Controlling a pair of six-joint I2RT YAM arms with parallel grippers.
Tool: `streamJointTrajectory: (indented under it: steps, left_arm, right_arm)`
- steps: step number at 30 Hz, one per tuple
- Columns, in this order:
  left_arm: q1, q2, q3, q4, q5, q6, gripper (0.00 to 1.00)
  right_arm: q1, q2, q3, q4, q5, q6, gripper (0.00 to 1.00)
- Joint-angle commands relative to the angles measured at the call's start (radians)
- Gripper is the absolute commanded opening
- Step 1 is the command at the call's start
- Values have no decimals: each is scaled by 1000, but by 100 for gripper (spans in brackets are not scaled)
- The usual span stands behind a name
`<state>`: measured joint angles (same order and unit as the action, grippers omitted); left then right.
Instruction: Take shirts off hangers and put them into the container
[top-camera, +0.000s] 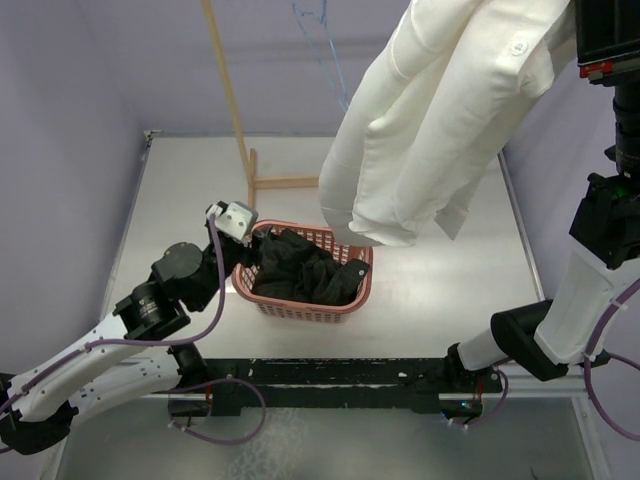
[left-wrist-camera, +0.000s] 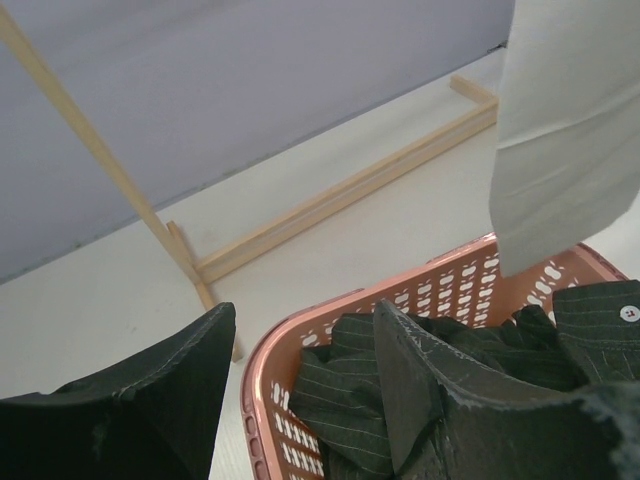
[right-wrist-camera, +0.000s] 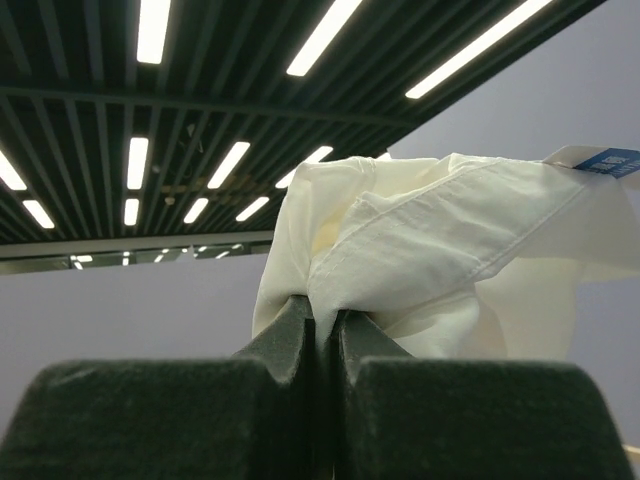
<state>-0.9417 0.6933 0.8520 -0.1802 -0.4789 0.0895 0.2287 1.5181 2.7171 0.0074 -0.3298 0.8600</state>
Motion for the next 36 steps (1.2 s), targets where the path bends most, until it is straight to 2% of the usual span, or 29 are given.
streamJointTrajectory:
  steps: [1,5,13,15,21,31,36]
  left_arm:
    - [7,-20,1,54,-15,1,61]
    - [6,-39,-2,57,-28,1,61]
    - [6,-104,-23,81,-144,-5,60]
    - [8,-132,-36,102,-181,4,60]
    - [16,-161,-51,123,-205,11,60]
    - [17,-155,-47,115,-217,10,60]
    - [20,-166,-47,119,-240,7,60]
  right_arm:
    - [0,15,24,177,44,129,0]
    - [0,24,-1,199,19,168,0]
    - [3,-23,-311,232,-148,208,0]
    - [11,-4,-300,231,-159,207,0]
    - [122,126,-82,115,-153,139,0]
    - [192,191,-46,119,-136,119,0]
    - [223,124,-187,107,-166,71,0]
